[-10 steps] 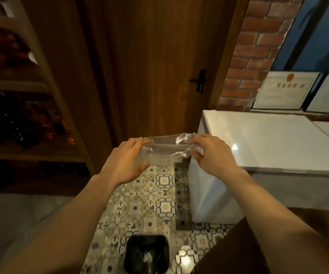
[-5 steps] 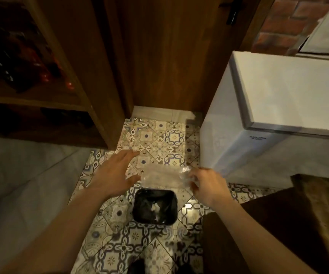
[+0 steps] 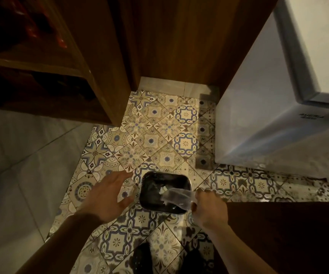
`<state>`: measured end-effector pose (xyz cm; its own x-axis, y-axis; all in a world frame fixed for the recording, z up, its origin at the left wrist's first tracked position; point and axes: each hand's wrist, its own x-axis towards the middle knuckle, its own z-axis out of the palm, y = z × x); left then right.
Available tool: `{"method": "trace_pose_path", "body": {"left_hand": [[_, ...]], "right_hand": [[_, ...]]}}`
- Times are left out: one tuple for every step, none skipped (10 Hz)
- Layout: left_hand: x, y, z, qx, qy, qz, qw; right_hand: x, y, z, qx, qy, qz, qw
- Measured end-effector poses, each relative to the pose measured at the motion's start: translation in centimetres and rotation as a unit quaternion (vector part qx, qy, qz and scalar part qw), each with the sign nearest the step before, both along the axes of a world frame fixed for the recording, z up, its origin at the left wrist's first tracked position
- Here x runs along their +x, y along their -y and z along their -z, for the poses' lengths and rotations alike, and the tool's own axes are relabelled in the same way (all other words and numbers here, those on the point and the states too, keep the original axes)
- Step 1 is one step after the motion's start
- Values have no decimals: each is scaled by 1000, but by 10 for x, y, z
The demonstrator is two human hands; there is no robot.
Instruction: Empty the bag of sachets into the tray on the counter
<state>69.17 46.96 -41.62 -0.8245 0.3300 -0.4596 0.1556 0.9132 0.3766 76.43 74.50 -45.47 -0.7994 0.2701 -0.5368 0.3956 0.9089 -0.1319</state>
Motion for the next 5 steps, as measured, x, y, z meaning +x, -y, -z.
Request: {"method": "trace_pose_path", "body": {"left_hand": [[1, 7, 14, -11, 28, -5, 1000], [0, 15, 22, -5, 45, -14, 999], [-3, 18, 26, -1, 49, -14, 999], [-9, 16, 21, 2, 48, -16, 999], [-18, 10, 3, 8, 17, -6, 1000]], "right_hand": [[-9, 14, 16, -41, -10, 14, 999], [-15, 23, 23, -90, -11, 9, 996], [-15, 25, 23, -103, 4, -11, 995], [-15, 21, 17, -109, 12, -17, 994], [-20, 15, -1, -111, 4, -34, 993]]}}
